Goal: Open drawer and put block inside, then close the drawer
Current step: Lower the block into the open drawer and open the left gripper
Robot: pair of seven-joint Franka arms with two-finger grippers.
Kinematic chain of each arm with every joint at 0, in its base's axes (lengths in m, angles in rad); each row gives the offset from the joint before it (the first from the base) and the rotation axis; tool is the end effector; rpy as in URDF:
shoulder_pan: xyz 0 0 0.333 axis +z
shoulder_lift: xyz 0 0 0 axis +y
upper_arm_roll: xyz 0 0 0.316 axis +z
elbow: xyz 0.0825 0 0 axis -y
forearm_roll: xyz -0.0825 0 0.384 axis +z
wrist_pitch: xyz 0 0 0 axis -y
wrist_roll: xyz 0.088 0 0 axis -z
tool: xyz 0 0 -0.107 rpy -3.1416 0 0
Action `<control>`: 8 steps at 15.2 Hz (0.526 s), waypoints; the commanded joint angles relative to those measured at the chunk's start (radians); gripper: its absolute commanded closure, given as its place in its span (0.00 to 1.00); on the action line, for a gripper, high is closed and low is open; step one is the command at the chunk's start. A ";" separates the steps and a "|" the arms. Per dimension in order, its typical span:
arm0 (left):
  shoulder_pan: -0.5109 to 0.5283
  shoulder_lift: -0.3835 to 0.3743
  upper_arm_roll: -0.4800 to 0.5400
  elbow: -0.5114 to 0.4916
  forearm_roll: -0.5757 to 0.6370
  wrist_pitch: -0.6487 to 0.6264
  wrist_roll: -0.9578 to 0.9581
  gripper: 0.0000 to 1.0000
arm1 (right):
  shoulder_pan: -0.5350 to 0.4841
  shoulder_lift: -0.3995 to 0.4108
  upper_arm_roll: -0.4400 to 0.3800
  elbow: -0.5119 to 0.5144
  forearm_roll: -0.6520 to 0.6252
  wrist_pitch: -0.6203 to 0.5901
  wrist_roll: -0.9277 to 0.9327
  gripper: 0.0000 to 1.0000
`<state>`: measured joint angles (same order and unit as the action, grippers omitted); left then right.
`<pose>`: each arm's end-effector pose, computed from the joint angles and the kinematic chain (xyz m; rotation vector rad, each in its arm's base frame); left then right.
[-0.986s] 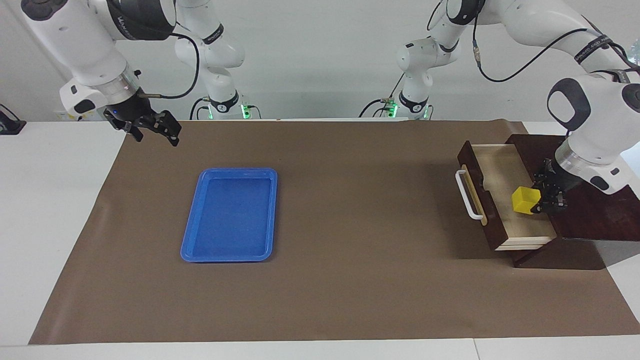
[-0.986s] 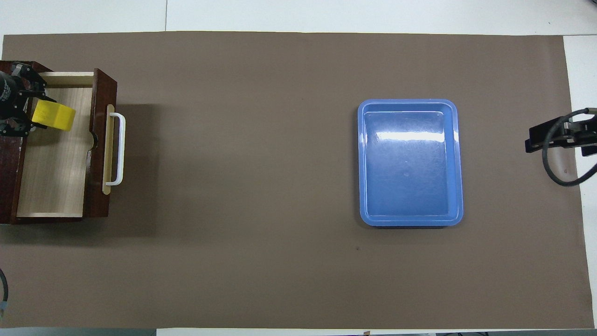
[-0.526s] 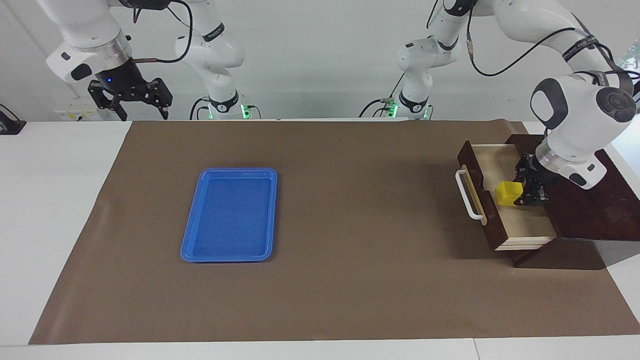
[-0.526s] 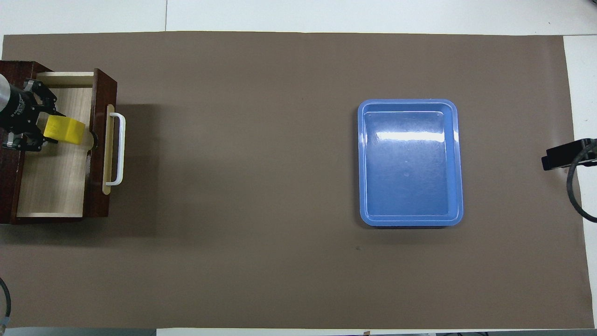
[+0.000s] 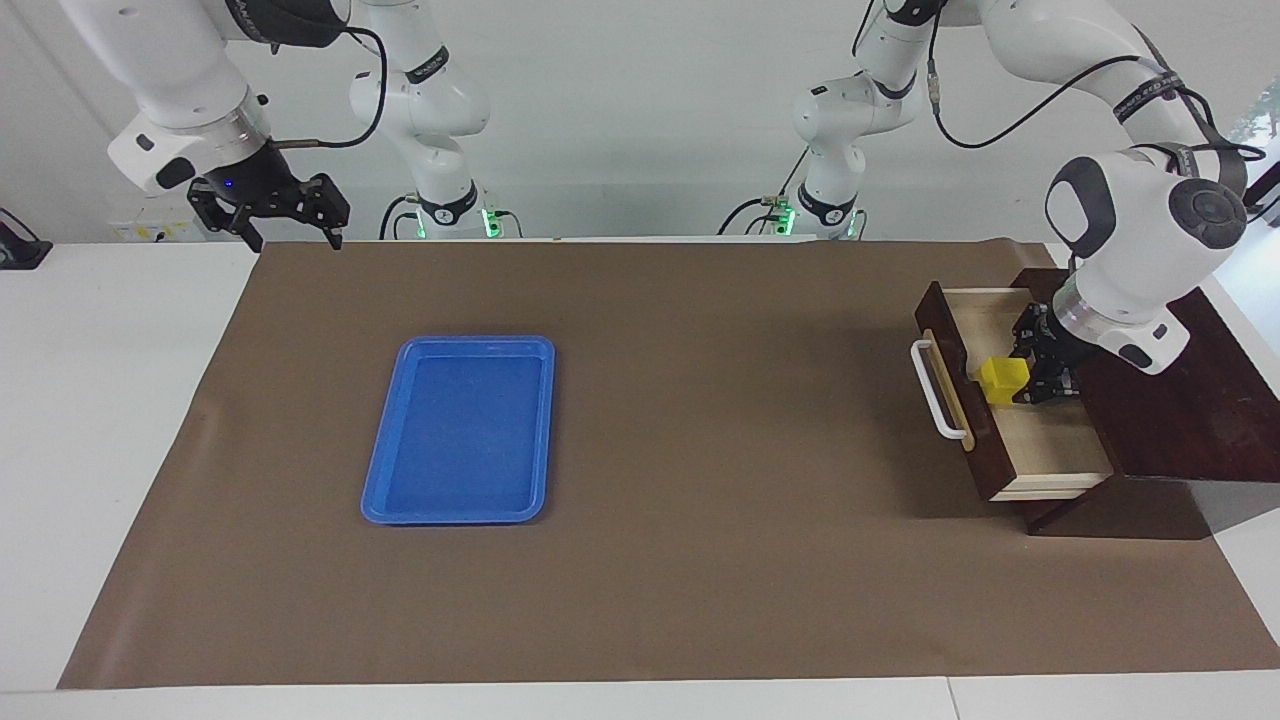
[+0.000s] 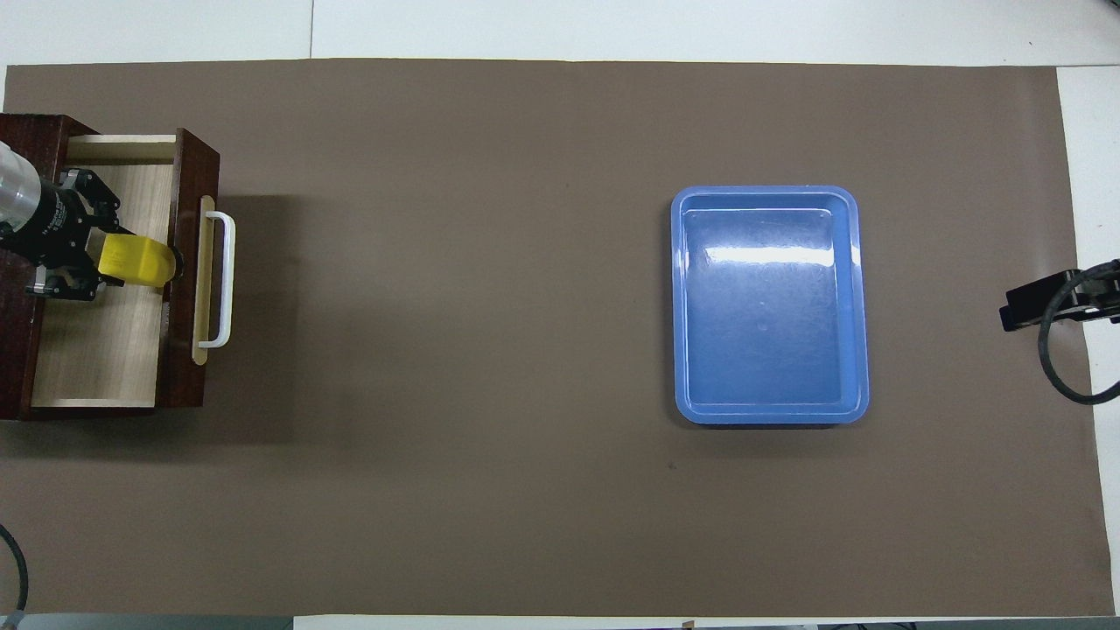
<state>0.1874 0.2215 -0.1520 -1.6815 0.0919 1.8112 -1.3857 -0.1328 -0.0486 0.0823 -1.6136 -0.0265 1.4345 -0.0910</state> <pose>0.6165 0.0360 0.4628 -2.3298 -1.9572 0.0535 0.5232 -0.0285 0.6198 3.1131 0.0596 -0.2066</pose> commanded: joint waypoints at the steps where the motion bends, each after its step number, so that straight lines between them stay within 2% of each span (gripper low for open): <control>1: -0.005 -0.041 0.008 -0.049 -0.018 0.023 -0.070 1.00 | 0.012 0.022 -0.039 0.014 0.008 0.001 0.011 0.00; 8: -0.006 -0.060 0.008 -0.095 -0.021 0.036 -0.115 1.00 | 0.025 0.032 -0.044 0.040 0.007 -0.014 0.011 0.00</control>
<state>0.1874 0.2106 -0.1519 -1.7112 0.0847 1.8153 -1.4826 -0.1143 -0.0245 0.0446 -1.5909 -0.0252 1.4348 -0.0909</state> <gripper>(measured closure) 0.445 0.000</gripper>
